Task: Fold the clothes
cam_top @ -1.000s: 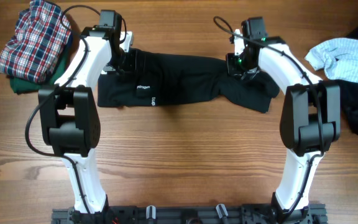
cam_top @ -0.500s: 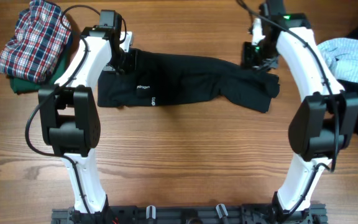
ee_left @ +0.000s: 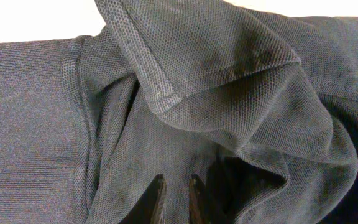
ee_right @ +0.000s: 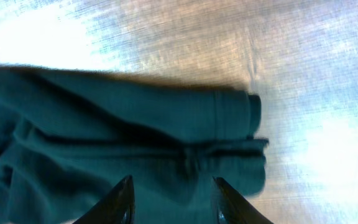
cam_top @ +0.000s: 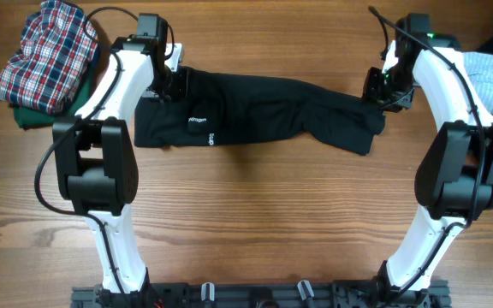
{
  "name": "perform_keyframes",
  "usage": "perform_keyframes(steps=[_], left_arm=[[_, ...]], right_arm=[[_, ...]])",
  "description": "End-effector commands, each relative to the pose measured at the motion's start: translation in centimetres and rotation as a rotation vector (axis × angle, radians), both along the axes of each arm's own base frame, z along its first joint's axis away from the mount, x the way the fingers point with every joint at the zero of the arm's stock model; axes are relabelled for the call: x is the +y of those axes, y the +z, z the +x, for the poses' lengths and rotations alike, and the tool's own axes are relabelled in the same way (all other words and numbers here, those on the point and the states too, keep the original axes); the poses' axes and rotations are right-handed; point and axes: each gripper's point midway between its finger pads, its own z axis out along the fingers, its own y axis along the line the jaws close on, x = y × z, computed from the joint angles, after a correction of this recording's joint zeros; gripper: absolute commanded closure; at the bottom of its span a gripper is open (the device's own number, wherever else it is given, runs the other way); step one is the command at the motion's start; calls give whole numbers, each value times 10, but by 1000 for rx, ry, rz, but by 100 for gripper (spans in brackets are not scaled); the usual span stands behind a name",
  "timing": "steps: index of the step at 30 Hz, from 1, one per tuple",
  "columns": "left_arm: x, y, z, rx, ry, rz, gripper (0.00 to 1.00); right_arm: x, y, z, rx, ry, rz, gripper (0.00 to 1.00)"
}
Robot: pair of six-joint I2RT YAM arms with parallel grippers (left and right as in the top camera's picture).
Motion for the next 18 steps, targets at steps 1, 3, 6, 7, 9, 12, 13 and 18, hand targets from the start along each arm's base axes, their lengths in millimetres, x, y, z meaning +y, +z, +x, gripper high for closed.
perform_keyframes(steps=[1, 3, 6, 7, 9, 12, 13, 18], left_arm=[[1, -8, -3, 19, 1, 4, 85], [1, -8, -3, 18, 1, 4, 85], [1, -8, -3, 18, 0, 4, 85], [1, -8, -3, 18, 0, 4, 85], [1, -8, -3, 18, 0, 4, 85], [1, -8, -3, 18, 0, 4, 84], [1, -8, -3, 18, 0, 4, 84], [1, -8, -3, 18, 0, 4, 83]], right_arm=[[-12, -8, 0, -11, -12, -29, 61], [-17, -11, 1, -22, -22, -30, 61], [-24, -22, -1, -25, -39, -30, 62], [-25, -25, -3, -23, -41, -30, 62], [-26, -36, -9, -9, -45, -28, 66], [-24, -45, -17, 9, -45, -22, 69], [-23, -46, -18, 12, -44, -16, 70], [-18, -46, -19, 13, -34, 13, 77]])
